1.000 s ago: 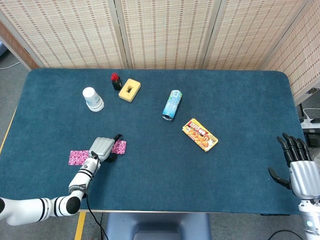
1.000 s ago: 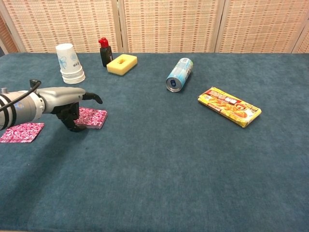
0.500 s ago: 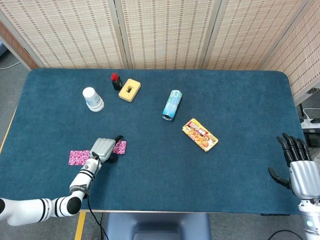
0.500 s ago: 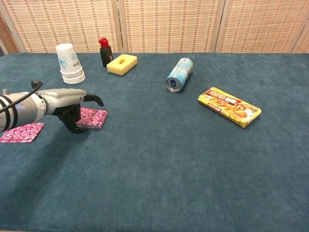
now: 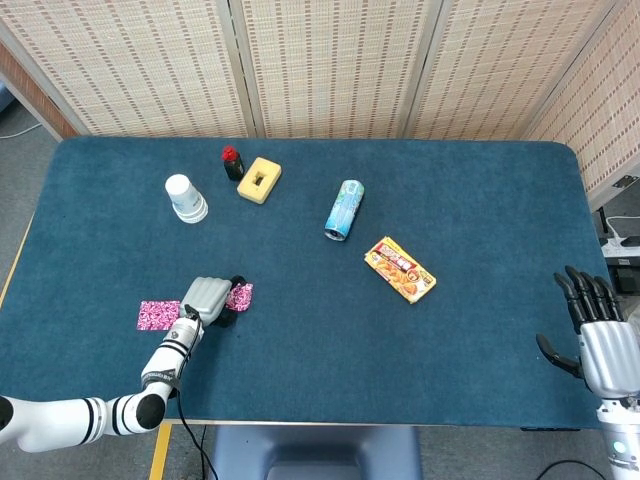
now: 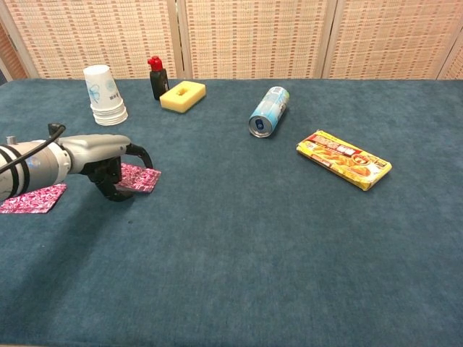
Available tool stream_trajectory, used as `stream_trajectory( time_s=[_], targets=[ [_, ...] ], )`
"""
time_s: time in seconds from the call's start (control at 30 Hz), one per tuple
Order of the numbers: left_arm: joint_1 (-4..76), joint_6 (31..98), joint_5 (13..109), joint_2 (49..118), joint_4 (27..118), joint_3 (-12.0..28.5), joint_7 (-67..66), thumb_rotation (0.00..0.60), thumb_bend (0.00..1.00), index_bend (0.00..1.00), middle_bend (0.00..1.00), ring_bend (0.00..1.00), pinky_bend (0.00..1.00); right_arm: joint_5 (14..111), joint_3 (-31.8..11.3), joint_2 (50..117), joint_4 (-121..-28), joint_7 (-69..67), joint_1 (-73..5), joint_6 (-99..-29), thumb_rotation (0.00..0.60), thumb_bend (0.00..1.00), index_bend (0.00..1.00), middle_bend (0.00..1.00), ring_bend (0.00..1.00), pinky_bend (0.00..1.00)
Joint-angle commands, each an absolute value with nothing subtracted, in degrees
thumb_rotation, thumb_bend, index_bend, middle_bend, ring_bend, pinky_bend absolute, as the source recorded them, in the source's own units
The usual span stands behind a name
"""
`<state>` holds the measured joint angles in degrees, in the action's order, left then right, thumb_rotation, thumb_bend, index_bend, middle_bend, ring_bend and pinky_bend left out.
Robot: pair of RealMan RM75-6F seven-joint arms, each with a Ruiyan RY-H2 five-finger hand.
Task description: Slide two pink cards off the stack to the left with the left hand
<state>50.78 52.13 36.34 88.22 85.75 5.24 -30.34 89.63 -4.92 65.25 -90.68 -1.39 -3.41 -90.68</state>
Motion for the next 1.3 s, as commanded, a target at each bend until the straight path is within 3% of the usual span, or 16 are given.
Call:
stream_trajectory(
  time_s=[0.03, 0.37, 0.67, 0.9, 1.3],
  targets=[
    [50.8, 52.2, 36.3, 88.2, 85.9, 5.4, -30.4, 0.600, 0.36, 0.22, 1.00, 1.00, 1.00, 89.6, -4.9, 65.2, -90.7, -1.4, -3.4, -90.7, 0.600, 0.22, 0.00, 0.00, 0.00, 0.05],
    [50.5, 52.6, 36.8, 88.4, 85.9, 5.6, -30.3, 0.600, 0.36, 0.24, 1.00, 1.00, 1.00, 89.7, -4.8, 65.3, -90.7, -1.2, -3.4, -90.6, 0.600, 0.22, 0.00, 0.00, 0.00, 0.05],
    [49.6, 53.4, 39.3, 90.0, 84.7, 6.0, -28.5, 0.600, 0.38, 0.45, 1.00, 1.00, 1.00, 89.8, -4.9, 65.2, -90.7, -1.5, -3.4, -90.8, 0.600, 0.22, 0.00, 0.00, 0.00, 0.05],
    [48.7, 54.1, 41.2, 90.5, 84.2, 6.5, -27.0, 0.600, 0.46, 0.60, 1.00, 1.00, 1.00, 89.8, -4.8, 65.2, -90.6, -1.5, -3.4, -90.8, 0.600, 0.22, 0.00, 0.00, 0.00, 0.05],
    [47.8, 55.0, 42.6, 90.0, 84.9, 6.7, -27.7, 0.600, 0.46, 0.68, 1.00, 1.00, 1.00, 89.9, -4.8, 65.3, -90.6, -1.2, -3.4, -90.7, 0.600, 0.22, 0.00, 0.00, 0.00, 0.05]
  ],
)
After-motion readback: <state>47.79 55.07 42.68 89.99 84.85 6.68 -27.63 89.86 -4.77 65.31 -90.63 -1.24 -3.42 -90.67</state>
